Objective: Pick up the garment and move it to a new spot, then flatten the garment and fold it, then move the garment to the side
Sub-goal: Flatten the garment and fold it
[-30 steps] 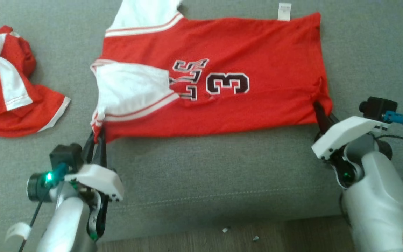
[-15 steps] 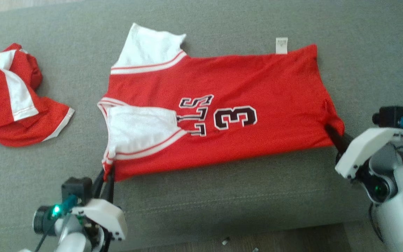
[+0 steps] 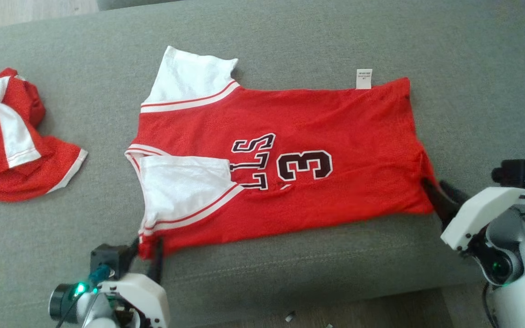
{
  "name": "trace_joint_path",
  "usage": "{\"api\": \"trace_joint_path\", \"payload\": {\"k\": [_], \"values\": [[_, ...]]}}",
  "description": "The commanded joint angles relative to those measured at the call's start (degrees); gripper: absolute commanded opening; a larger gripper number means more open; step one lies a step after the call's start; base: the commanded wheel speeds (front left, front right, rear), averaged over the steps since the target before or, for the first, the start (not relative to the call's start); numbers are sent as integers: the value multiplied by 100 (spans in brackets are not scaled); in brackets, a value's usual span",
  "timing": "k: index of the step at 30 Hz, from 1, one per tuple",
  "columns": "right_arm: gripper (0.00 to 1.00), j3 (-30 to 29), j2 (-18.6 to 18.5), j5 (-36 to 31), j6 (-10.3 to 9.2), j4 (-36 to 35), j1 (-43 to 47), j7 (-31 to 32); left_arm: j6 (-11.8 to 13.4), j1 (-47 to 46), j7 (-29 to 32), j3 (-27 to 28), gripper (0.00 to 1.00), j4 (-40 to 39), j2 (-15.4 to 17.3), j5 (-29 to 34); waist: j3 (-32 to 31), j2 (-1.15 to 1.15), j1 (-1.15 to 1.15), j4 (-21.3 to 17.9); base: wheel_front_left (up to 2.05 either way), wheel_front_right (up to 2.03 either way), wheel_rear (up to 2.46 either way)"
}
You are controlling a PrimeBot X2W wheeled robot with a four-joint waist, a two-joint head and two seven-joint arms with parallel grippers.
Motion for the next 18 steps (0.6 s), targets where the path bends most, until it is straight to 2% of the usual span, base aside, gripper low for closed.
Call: {"api": "trace_joint_path", "payload": {"k": [1,8,18], "values": [[100,15,-36,-81,36,-249,-43,-90,27,-85,-23,188,100,-170,127,-18,-2,0,0,-8,0,0,0],[100,-254,93,-350,36,-557,7,-452,238,-136,-237,437,100,-436,145,-133,-35,0,0,6,0,0,0],[100,-146,377,-701,36,-1495,99,-1875,432,-437,-1049,1002,100,-1193,-85,-452,-47,0,0,29,0,0,0]]}}
